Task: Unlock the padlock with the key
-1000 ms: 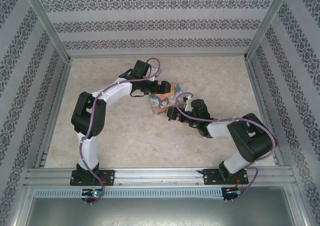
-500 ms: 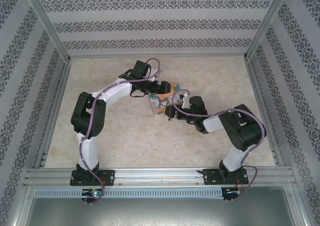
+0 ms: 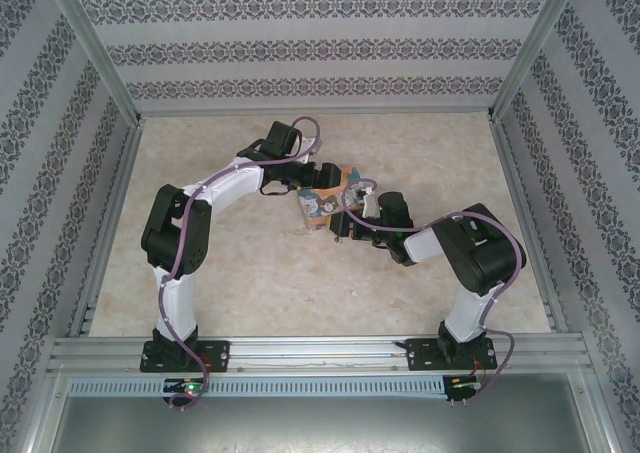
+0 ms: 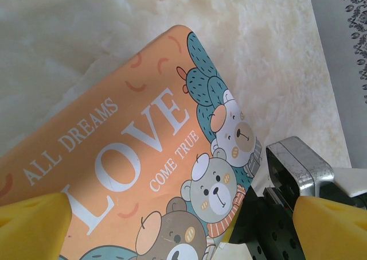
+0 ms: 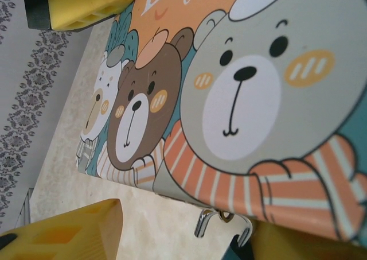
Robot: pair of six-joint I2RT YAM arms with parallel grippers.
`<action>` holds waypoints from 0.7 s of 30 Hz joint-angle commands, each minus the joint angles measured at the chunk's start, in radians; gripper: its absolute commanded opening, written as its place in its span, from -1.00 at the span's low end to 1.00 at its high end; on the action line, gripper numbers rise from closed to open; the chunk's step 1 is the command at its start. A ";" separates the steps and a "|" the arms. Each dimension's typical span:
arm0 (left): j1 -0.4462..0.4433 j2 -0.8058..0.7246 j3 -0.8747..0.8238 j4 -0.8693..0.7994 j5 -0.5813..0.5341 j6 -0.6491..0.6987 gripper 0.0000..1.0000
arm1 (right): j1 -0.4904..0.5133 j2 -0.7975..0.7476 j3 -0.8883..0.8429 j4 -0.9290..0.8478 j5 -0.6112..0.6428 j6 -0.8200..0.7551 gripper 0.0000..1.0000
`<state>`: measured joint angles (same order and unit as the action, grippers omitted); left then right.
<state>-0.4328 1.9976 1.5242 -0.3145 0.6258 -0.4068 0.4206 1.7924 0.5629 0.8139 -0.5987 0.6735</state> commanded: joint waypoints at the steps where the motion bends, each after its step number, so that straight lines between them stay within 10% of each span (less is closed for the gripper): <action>1: -0.011 0.006 -0.039 -0.095 0.000 -0.013 0.99 | -0.008 0.006 0.009 0.051 -0.041 -0.019 0.12; 21: -0.012 0.001 -0.044 -0.098 -0.014 -0.013 0.99 | -0.023 -0.002 -0.022 0.033 -0.044 -0.023 -0.47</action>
<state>-0.4328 1.9930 1.5185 -0.3153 0.6216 -0.4072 0.4072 1.7924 0.5488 0.8047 -0.6155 0.6731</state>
